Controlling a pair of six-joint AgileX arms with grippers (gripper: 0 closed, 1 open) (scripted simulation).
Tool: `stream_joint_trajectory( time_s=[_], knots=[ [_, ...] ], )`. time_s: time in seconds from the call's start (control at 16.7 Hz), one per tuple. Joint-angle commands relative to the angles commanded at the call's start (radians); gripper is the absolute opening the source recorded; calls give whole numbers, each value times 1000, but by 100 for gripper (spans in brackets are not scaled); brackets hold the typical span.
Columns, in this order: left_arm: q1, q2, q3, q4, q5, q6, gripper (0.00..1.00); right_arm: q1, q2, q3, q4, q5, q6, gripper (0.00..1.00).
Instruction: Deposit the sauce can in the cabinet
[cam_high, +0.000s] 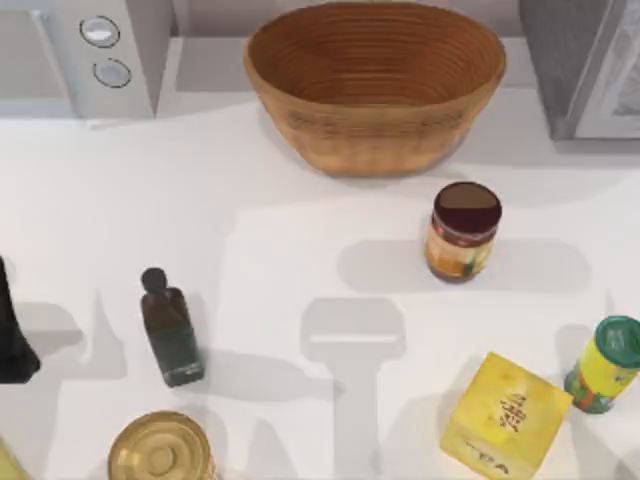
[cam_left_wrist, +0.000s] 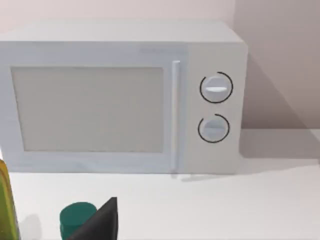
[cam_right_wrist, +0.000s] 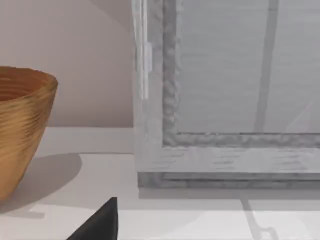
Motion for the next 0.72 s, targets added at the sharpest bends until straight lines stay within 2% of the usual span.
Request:
stream_joint_trajectory(
  time_s=[0.18, 0.36, 0.72],
  knots=[
    [0, 0, 0, 0, 0, 0, 100, 0, 5, 4, -4, -5, -5, 100],
    [0, 0, 0, 0, 0, 0, 100, -3, 84, 61, -53, -76, -78, 100],
    [0, 0, 0, 0, 0, 0, 100, -17, 436, 302, -193, -371, -409, 100]
  ],
)
